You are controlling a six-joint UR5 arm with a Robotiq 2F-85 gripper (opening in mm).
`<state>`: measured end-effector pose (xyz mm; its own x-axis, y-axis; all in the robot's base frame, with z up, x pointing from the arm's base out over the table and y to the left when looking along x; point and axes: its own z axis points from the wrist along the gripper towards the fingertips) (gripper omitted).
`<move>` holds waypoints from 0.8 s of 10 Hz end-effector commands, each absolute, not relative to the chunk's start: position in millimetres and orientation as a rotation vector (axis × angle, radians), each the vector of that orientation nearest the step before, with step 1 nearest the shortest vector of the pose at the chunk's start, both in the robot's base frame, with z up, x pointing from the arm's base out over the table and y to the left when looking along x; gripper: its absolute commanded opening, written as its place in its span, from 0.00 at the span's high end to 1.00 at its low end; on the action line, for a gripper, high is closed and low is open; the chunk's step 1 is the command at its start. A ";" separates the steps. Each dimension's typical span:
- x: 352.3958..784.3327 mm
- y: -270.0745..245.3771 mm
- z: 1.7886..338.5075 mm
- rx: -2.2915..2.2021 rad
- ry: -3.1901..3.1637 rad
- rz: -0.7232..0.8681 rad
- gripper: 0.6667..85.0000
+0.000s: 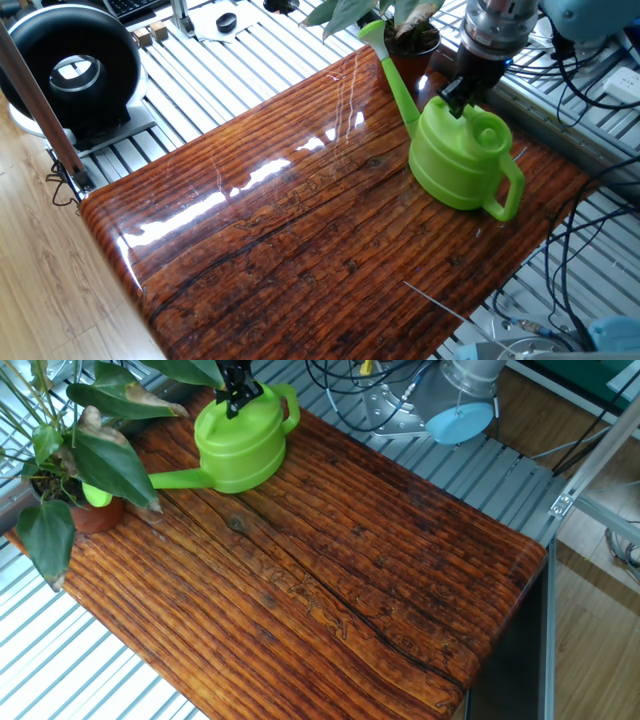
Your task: Water the plant
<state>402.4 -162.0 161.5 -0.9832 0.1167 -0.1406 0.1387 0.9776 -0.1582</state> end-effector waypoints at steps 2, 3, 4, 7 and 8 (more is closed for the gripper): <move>412.4 -161.2 163.4 0.114 2.955 -0.239 0.67; 409.3 -157.9 161.6 0.083 2.967 -0.218 0.58; 406.2 -158.8 159.8 0.068 2.971 -0.213 0.51; 391.8 -157.8 157.5 0.104 3.003 -0.194 0.49; 387.4 -161.2 155.4 0.101 2.999 -0.198 0.49</move>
<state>394.5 -161.3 157.0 -0.9886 0.0533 -0.1407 0.0732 0.9874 -0.1402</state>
